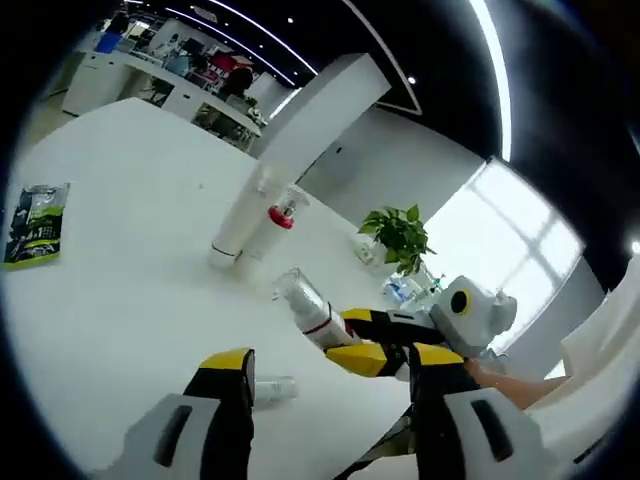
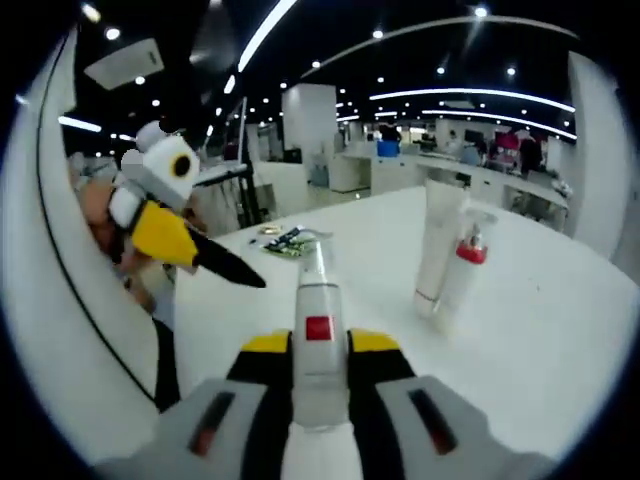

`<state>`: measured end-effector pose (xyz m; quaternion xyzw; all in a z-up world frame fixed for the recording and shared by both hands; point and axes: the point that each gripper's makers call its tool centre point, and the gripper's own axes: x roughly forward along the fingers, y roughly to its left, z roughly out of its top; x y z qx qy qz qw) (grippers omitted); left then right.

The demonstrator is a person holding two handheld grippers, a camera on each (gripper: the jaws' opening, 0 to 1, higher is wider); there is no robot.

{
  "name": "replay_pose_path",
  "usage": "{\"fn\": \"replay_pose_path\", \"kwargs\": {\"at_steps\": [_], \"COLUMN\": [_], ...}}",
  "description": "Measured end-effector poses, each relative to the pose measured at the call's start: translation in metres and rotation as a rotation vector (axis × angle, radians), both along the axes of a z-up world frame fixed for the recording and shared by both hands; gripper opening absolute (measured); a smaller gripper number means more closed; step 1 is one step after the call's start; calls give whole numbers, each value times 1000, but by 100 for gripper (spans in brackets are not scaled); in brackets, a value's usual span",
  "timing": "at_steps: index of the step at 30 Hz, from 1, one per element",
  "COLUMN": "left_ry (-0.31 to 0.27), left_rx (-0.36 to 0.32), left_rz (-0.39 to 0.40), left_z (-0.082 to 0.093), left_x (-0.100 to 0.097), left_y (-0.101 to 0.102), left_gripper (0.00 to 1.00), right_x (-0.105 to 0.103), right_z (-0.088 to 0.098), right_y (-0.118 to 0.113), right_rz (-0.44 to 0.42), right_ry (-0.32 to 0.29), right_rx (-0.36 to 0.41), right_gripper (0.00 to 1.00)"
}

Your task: Arrange the skincare products in the storage area until every visible bottle or jar stands upright without overlapping.

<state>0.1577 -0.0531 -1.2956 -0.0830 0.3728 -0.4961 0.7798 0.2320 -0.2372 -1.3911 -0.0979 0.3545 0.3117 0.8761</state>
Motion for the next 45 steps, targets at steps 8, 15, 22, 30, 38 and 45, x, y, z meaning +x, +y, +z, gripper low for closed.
{"fn": "replay_pose_path", "kwargs": {"at_steps": [8, 15, 22, 30, 38, 45], "left_ry": [88, 200, 296, 400, 293, 126], "left_rx": [-139, -226, -331, -372, -321, -244], "left_rz": [54, -107, -65, -73, -136, -216], "left_z": [22, 45, 61, 61, 62, 62], "left_x": [24, 10, 11, 5, -3, 14], "left_y": [-51, -140, -167, -157, -142, -120], "left_gripper": [72, 70, 49, 25, 22, 22], "right_x": [-4, -59, -74, -72, -76, -75], "right_z": [54, 119, 156, 163, 154, 138], "right_y": [-15, -8, 24, 53, 71, 89], "right_rz": [-153, -240, -206, -133, -131, -90], "right_ry": [-132, -276, -400, -438, -400, -341], "right_rx": [70, 175, 249, 184, 210, 214], "right_gripper": [17, 17, 18, 18, 20, 26]}}
